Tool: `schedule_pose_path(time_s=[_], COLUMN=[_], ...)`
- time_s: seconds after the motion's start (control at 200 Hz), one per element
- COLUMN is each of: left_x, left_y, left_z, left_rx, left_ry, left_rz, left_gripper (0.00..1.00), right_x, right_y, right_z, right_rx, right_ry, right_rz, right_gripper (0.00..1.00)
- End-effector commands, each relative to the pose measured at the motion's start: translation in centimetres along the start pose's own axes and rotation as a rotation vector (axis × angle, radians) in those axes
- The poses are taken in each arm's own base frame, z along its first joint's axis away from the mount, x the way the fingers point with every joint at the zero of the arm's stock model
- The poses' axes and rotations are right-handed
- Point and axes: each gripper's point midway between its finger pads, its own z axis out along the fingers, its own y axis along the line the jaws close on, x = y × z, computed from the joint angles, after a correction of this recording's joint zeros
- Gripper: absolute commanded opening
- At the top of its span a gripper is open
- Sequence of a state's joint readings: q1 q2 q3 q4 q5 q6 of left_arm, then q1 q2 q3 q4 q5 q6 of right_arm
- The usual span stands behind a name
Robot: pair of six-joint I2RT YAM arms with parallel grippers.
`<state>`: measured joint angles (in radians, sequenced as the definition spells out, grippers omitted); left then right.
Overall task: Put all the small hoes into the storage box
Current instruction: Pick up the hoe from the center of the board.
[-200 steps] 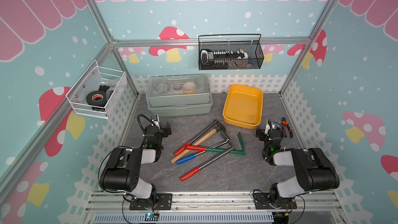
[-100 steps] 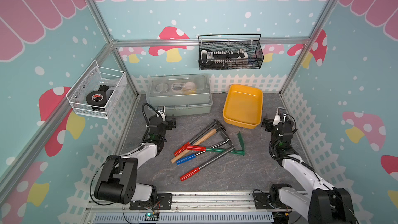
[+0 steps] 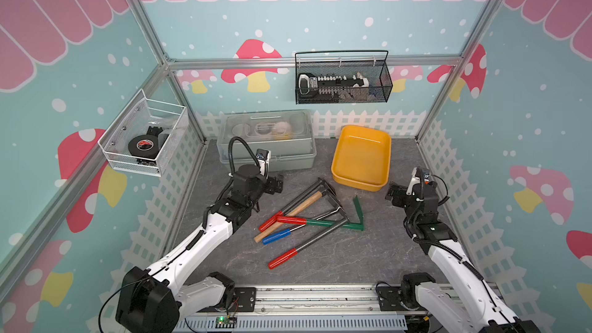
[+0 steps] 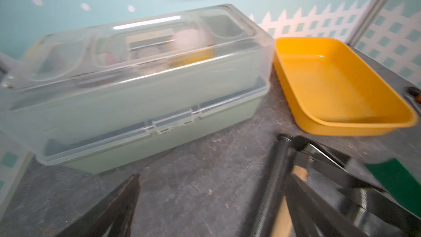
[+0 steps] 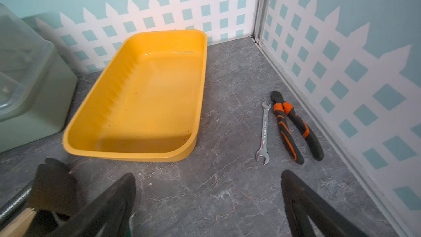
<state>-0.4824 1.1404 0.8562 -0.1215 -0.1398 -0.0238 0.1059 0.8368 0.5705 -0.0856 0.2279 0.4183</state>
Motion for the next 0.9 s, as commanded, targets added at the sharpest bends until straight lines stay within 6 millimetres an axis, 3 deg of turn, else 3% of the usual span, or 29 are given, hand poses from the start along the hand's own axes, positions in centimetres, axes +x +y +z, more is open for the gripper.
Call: schedule_pose_path(time_s=[0.0,0.21,0.43,0.725,0.896], left_x=[3.3,6.3,9.9,15.0,17.8], left_y=[-3.4,-9.1,-13.1,-16.4,-17.6], left_z=[-1.9,-3.7,-4.7,-4.6,-4.1], left_rx=[0.084,0.223,0.318,0.387,0.367], left_ry=[0.155,0.271,0.391,0.562,0.629], left_rz=[0.033,0.123,0.244,0.319,0.376], left_gripper=[0.97,0.98,0.99,0.98,0.98], right_x=[1.8,3.4,4.9,6.9,8.1], right_y=[1.4,2.5,3.2,3.5,4.5], right_z=[-0.6,-0.5,-1.2,-1.9,-1.8], right_rx=[-0.077,-0.127,-0.149,-0.134,-0.101], right_ry=[0.102,0.205,0.305,0.432,0.510], right_rz=[0.077,0.173,0.134,0.071,-0.059], right_gripper=[0.99,0.99,0.99,0.98,0.99])
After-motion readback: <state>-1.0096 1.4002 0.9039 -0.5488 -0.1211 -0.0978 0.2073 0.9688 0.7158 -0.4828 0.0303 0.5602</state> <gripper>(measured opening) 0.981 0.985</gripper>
